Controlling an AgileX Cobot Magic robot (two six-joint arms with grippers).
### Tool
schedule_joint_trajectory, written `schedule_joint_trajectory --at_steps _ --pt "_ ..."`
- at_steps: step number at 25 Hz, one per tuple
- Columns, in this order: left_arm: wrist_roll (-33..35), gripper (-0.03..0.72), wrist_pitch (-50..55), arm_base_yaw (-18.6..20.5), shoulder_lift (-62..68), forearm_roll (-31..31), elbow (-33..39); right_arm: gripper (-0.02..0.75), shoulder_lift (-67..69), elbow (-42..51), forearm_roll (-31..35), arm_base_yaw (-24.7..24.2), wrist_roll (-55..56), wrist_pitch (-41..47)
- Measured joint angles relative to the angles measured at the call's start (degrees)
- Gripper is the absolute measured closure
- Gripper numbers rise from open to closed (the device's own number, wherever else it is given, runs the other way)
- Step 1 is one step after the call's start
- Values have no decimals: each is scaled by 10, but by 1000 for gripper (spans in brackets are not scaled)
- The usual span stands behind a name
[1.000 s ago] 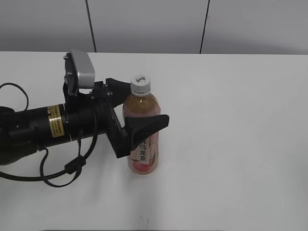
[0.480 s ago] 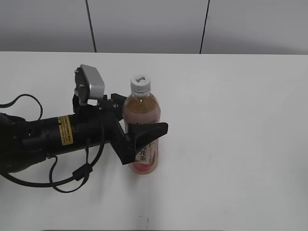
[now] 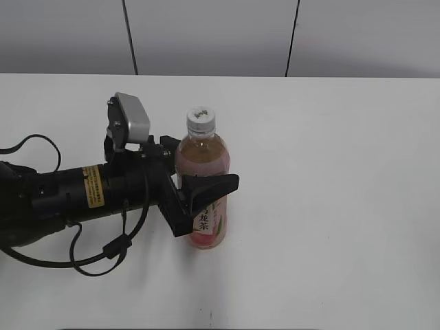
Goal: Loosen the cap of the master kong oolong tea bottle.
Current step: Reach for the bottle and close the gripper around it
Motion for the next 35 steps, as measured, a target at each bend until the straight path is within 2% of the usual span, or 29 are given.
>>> schedule_joint_trajectory --at_steps 26,35 --pt "0 249 -1 0 0 0 0 213 6 -1 10 0 0 0" --pt "0 249 -1 0 0 0 0 213 216 -46 15 0 -66 -38"
